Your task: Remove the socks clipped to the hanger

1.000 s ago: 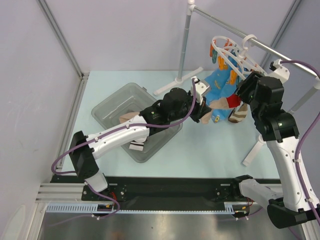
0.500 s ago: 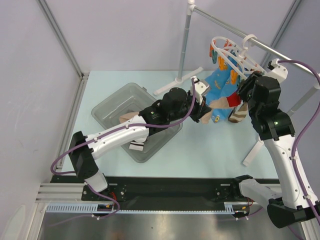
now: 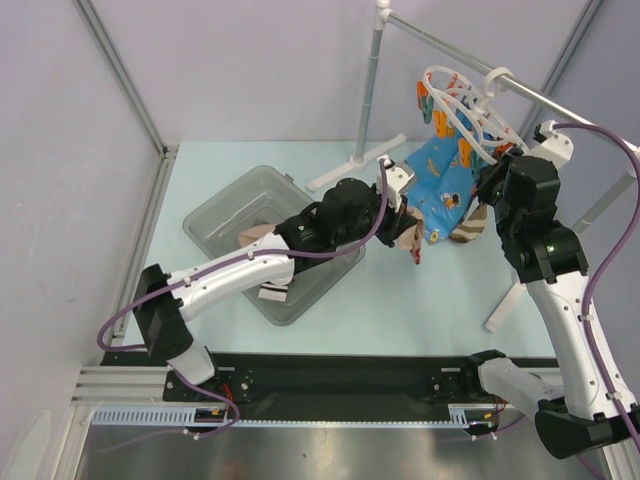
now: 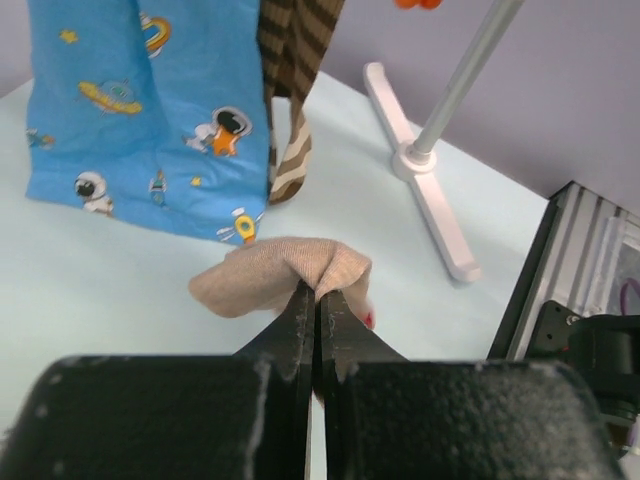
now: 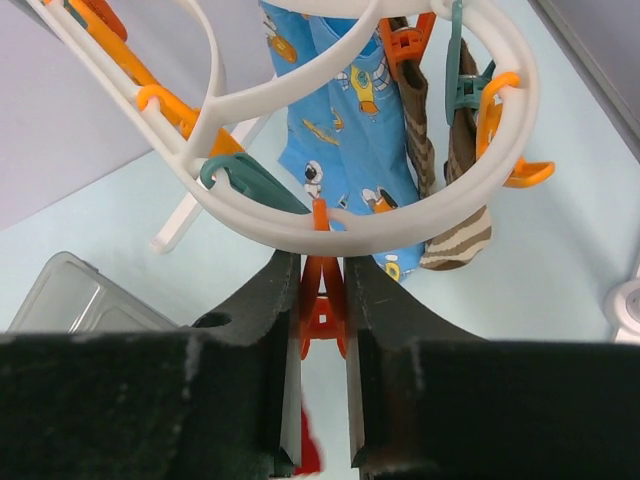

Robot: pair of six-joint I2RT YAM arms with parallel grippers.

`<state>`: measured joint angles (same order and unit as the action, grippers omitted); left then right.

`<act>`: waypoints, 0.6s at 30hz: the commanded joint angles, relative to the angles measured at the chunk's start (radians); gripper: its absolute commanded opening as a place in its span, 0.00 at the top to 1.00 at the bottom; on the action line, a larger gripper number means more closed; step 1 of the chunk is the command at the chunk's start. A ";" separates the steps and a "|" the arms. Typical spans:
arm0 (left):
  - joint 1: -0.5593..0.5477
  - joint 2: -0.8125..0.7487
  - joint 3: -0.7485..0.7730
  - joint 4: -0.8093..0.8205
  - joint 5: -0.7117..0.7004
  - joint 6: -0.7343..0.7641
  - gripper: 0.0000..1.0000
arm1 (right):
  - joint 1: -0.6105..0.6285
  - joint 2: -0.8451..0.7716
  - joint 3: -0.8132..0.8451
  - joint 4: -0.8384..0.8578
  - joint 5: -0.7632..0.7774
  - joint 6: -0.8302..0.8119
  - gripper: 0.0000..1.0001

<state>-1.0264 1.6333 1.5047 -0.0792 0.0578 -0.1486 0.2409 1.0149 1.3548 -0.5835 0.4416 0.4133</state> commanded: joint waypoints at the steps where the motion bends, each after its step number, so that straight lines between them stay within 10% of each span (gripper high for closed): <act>1: 0.000 -0.085 -0.020 -0.020 -0.088 0.006 1.00 | 0.001 -0.025 -0.002 0.040 -0.010 -0.007 0.84; 8: 0.132 -0.210 -0.116 -0.125 -0.081 -0.081 1.00 | -0.011 -0.084 -0.046 0.014 -0.128 -0.033 0.29; 18: 0.451 -0.401 -0.300 -0.252 -0.067 -0.140 0.99 | -0.014 -0.238 -0.164 -0.081 -0.144 -0.025 0.04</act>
<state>-0.6498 1.2942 1.2598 -0.2874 -0.0231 -0.2462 0.2314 0.8173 1.2068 -0.6281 0.3054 0.3912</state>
